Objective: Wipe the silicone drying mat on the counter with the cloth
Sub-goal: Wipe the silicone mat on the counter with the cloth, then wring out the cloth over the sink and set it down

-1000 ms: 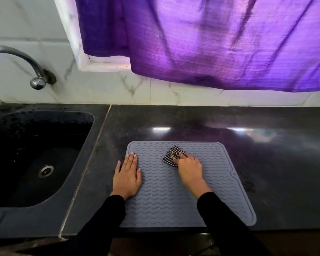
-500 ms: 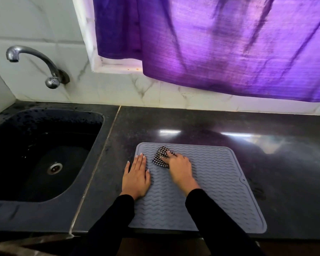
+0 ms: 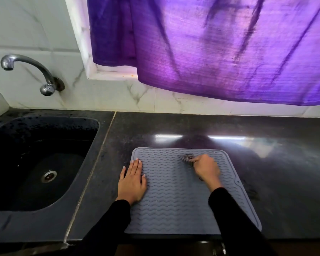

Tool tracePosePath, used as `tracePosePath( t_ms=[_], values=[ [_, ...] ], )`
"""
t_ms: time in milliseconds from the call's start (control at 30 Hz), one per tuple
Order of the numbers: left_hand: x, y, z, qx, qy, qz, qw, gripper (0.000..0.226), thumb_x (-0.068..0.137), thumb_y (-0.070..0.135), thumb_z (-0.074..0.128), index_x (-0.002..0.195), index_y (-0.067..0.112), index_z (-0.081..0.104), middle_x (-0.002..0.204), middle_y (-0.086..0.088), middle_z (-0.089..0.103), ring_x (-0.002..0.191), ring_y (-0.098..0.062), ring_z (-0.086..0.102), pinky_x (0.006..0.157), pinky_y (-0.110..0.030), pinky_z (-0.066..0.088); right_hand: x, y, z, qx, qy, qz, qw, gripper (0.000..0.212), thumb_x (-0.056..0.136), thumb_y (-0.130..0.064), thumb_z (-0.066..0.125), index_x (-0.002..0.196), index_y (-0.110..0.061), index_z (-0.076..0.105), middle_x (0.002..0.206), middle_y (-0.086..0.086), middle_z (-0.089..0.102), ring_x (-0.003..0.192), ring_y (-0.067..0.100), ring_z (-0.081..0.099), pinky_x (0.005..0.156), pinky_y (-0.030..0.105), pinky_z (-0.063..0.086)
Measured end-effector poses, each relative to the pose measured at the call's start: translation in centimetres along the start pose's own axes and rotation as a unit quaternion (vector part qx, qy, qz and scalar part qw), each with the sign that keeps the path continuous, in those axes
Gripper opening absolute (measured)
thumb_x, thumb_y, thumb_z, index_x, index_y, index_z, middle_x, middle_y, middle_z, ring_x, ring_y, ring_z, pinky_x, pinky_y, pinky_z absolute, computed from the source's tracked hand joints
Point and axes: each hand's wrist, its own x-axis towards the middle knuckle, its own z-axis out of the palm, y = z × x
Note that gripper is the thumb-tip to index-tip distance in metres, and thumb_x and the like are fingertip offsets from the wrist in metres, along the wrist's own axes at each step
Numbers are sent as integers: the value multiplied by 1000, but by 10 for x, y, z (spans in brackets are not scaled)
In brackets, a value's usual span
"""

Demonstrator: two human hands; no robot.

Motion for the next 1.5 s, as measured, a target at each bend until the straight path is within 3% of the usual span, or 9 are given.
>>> tracePosePath(
  t_ms=[100, 267, 467, 667, 733, 867, 1000, 1133, 1500],
  values=[
    [0, 0, 0, -2, -2, -2, 1000, 79, 79, 47, 3, 144, 12, 28, 153, -3, 25, 142, -17, 20, 115, -41, 8, -2, 15, -23, 115, 30, 58, 991, 27, 86, -15, 49, 104, -5, 68, 107, 22, 67, 103, 37, 61, 79, 34, 47],
    [0, 1, 2, 2, -1, -6, 1000, 78, 79, 46, 7, 142, 9, 34, 150, -5, 31, 140, -19, 27, 114, -44, 15, -46, 21, 8, -117, 36, -36, 992, 34, 90, -5, 37, 111, -7, 63, 114, 15, 63, 107, 33, 60, 85, 37, 49],
    [0, 3, -1, 8, -3, -11, 1000, 84, 75, 49, 1, 145, 11, 28, 153, -3, 24, 143, -16, 19, 116, -43, 9, -76, 26, 42, -212, 2, -72, 975, 42, 69, -7, 31, 63, 3, 71, 69, 22, 68, 59, 36, 65, 51, 37, 53],
    [-1, 7, -7, 34, -73, -33, 996, 86, 74, 54, -9, 148, 15, 12, 157, -1, 7, 145, -14, 4, 116, -40, 1, -105, 18, -5, 28, -92, -76, 992, 29, 87, -9, 42, 105, -8, 65, 104, 15, 66, 102, 32, 60, 84, 36, 46],
    [-7, 11, -16, -18, -91, -62, 994, 68, 91, 51, 8, 146, 13, 22, 157, -4, 13, 145, -16, 5, 116, -42, 0, -98, 15, -16, 316, -162, 17, 935, 45, 75, 9, 34, 98, -7, 69, 81, 13, 68, 80, 27, 61, 69, 32, 45],
    [-45, 36, -55, -255, 13, -146, 956, 45, 98, 41, 34, 110, 10, 64, 124, -7, 60, 130, -21, 42, 112, -43, 20, -100, -13, -11, 651, -316, 87, 685, 57, 45, 7, 28, 93, 5, 60, 92, 19, 68, 74, 28, 66, 58, 27, 53],
    [-57, 54, -103, -635, 13, -282, 719, 30, 79, 33, 64, 79, 4, 72, 85, -9, 74, 91, -22, 66, 85, -34, 50, -108, -66, 2, 700, -418, 35, 578, 38, 66, 0, 39, 88, 3, 69, 89, 19, 71, 73, 26, 69, 65, 33, 57],
    [-56, 23, -136, -702, 71, -243, 666, 30, 74, -4, 67, 103, 1, 62, 94, -14, 73, 84, -20, 69, 69, -25, 56, -117, -124, 26, 666, -431, -12, 609, 22, 83, 10, 44, 95, 6, 62, 87, 20, 69, 72, 21, 69, 66, 29, 58],
    [-2, -190, -193, -629, 71, -227, 740, 89, 53, -8, 75, 132, 20, 44, 113, -11, 65, 105, -24, 63, 84, -37, 54, -112, -324, 123, 571, -456, -8, 683, 18, 83, 2, 60, 99, -4, 63, 96, 17, 71, 86, 28, 67, 73, 40, 55]
  ],
)
